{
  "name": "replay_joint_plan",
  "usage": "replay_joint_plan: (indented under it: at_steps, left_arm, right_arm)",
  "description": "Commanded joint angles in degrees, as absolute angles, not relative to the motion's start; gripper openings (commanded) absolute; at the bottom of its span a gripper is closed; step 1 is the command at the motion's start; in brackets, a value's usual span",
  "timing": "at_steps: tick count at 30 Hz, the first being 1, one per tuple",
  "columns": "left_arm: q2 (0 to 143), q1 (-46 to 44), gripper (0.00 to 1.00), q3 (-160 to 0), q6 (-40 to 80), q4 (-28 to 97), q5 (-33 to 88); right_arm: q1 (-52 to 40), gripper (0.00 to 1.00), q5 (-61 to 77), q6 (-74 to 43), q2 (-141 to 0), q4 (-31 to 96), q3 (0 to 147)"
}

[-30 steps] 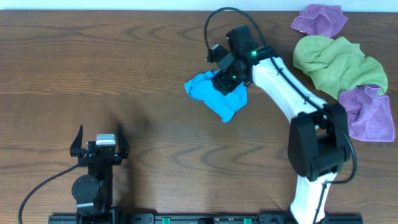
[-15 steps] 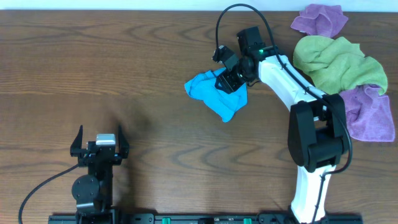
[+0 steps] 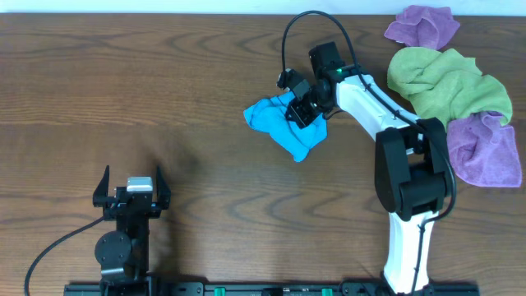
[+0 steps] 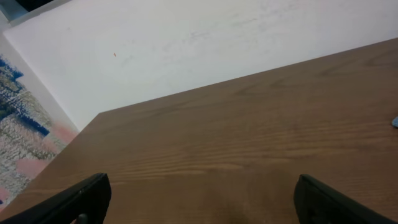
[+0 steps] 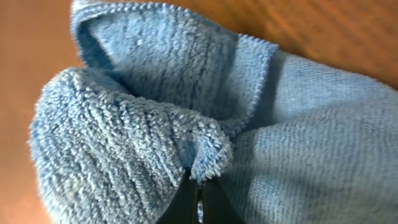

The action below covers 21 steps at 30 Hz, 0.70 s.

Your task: Fold the cloth

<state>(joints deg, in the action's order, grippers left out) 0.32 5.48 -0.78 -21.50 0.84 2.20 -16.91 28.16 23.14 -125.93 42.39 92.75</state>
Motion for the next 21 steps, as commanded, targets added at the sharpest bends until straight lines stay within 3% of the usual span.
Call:
replay_joint_plan:
  at_steps: [1,11,21]
  left_arm:
    - [0.3,5.7,0.95,-0.3,-22.3,4.3,1.9]
    - [0.3,5.7,0.95,-0.3,-22.3,4.3,1.9]
    - [0.3,5.7,0.95,-0.3,-22.3,4.3,1.9]
  right_arm:
    - [-17.4,0.01,34.1,21.8,-124.1,43.6,94.1]
    - [-22.3,0.01,33.1,18.8,-112.9,50.4,96.6]
    - [-21.9,0.01,-2.6,11.3,-100.2,50.2,97.8]
